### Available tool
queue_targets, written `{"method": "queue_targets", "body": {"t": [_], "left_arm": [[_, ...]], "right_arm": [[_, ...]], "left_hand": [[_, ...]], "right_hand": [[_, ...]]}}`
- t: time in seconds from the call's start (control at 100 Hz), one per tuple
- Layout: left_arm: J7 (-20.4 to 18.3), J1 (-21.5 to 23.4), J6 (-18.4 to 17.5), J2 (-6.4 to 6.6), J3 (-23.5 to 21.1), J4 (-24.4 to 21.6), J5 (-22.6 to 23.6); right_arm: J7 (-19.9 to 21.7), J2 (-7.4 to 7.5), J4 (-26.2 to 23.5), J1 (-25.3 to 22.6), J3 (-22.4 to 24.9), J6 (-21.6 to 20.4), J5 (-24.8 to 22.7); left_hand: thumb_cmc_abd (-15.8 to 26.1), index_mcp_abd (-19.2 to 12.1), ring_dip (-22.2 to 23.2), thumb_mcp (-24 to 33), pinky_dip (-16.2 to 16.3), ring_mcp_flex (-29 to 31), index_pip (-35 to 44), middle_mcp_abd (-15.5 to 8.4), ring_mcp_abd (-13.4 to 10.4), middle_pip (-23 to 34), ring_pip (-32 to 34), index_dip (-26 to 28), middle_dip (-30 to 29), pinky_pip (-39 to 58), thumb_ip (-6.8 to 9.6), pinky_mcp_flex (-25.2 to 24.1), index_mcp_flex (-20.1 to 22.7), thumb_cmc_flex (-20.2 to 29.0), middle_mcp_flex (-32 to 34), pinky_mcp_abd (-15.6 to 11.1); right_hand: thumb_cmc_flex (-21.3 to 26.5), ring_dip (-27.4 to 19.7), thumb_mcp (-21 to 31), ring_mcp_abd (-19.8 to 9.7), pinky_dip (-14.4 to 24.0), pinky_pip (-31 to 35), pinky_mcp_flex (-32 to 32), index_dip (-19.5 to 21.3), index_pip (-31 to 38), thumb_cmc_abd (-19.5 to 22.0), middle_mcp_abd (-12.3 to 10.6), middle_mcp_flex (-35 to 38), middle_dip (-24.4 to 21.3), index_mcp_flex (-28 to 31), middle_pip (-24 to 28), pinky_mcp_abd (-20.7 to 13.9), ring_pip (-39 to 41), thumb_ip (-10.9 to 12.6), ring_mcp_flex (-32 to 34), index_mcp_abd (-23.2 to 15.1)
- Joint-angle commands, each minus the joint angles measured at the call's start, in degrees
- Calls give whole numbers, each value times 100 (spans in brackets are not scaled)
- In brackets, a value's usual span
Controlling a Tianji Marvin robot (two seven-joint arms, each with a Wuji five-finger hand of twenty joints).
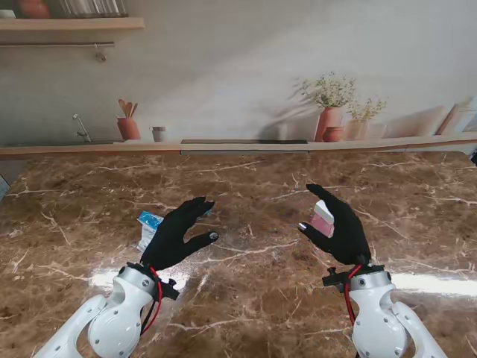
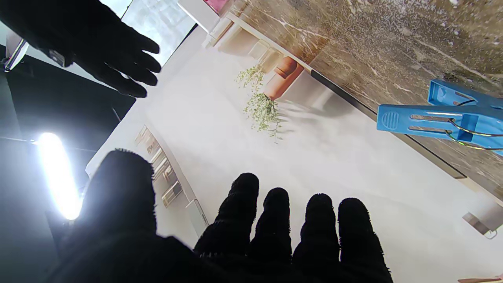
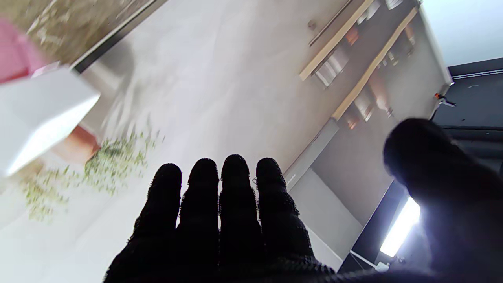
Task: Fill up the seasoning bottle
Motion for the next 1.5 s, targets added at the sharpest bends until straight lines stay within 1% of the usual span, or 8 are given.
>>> {"method": "queue_targets", "body": {"t": [0.0, 0.15, 0.19, 0.27, 0.46, 1.2, 1.37, 1.49], "left_arm": [[29, -8, -14, -6, 19, 48, 24], [-23, -66, -45, 4, 48, 100, 14], [-21, -79, -41, 0, 62, 114, 0], [11, -98, -39, -8, 91, 128, -7], [1, -104, -13, 0, 113, 120, 33], [-159, 175, 72, 55, -80, -106, 158], [-182, 213, 102, 61, -115, -145, 175], [-213, 241, 137, 66, -130, -177, 162]], "right_arm": [[-8, 17, 33, -94, 168, 121, 46], [-96, -26, 227, -136, 500, 268, 148], [-65, -37, 314, -120, 551, 338, 269], [158, -42, 516, -61, 617, 486, 638], [603, -35, 1171, 260, 579, 902, 1234], [1508, -100, 3162, 1716, -353, 990, 2668], [1585, -181, 3498, 1997, -561, 862, 3096], [1598, -254, 3735, 2161, -658, 794, 3388]], "left_hand": [[192, -76, 11, -215, 90, 152, 27, -3, -134, -48, -47, -18, -14, 156, -142, -68, 121, 216, 61, -97], [198, -79, 9, -218, 103, 145, 15, 0, -145, -61, -51, -26, -17, 187, -149, -79, 80, 232, 34, -84], [194, -63, 7, -219, 103, 126, -2, 1, -142, -73, -57, -33, -21, 189, -149, -80, 39, 235, -4, -82], [186, -50, 8, -219, 103, 125, -7, 6, -136, -64, -54, -36, -18, 191, -149, -81, 26, 242, -8, -82], [198, -45, 6, -217, 96, 117, -6, 7, -131, -61, -56, -37, -17, 184, -151, -85, 20, 251, -19, -80], [177, -44, 7, -224, 75, 146, 14, 8, -131, -47, -51, -26, -14, 154, -173, -82, 57, 314, 31, -77], [185, -53, 9, -229, 74, 160, 16, 0, -128, -44, -46, -26, -12, 153, -177, -80, 70, 320, 42, -93], [173, -77, 10, -225, 81, 176, 23, 9, -134, -42, -42, -25, -11, 167, -180, -71, 89, 350, 72, -80]], "right_hand": [[295, 122, -254, -179, 103, -21, -135, 106, -68, -248, -161, -318, 90, -443, -39, -166, -59, -305, -94, 15], [647, 145, -882, -217, 205, -587, -776, 382, -960, -873, -55, -1767, 176, -1644, -181, -345, -223, -229, -1065, 523], [759, 150, -950, -141, 301, -697, -847, -85, -1296, -878, 43, -2020, 196, -1547, -175, -326, -235, -238, -1193, 668], [1033, 153, -1224, -24, 524, -894, -970, -2056, -1350, -811, 188, -2357, 95, -1415, -314, -272, -263, -329, -1410, 872], [1537, 107, -1311, -107, 547, -1045, -1182, -2508, -1417, -927, 164, -2437, 75, -1392, -624, -342, -351, -365, -1728, 785], [2043, 152, -1564, -135, 698, -1013, -1037, -2335, -1221, -1057, 16, -2217, 406, -1396, -44, -294, -264, -501, -1483, 426], [2198, 216, -1651, -134, 900, -1074, -1213, -763, -1146, -1111, 22, -2298, 390, -1534, 114, -319, -269, -539, -1680, 128], [2277, 226, -1665, -155, 962, -1080, -1337, -500, -1097, -1158, 21, -2338, 340, -1558, -47, -312, -296, -583, -1968, -267]]}}
